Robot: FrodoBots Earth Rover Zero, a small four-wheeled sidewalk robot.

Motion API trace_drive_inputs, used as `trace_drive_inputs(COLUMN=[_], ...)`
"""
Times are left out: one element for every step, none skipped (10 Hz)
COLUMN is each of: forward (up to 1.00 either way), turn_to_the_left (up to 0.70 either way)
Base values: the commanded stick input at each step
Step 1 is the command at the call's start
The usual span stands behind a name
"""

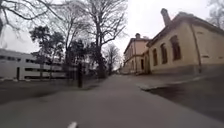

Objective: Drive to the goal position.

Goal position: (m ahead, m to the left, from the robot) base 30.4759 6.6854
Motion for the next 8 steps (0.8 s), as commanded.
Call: trace_drive_inputs(forward=[1.0,1.0,1.0,1.0,1.0,1.0,1.0,1.0], turn_to_the_left=[-0.33,-0.24,0.01,0.01,0.01,0.01,0.01,0.01])
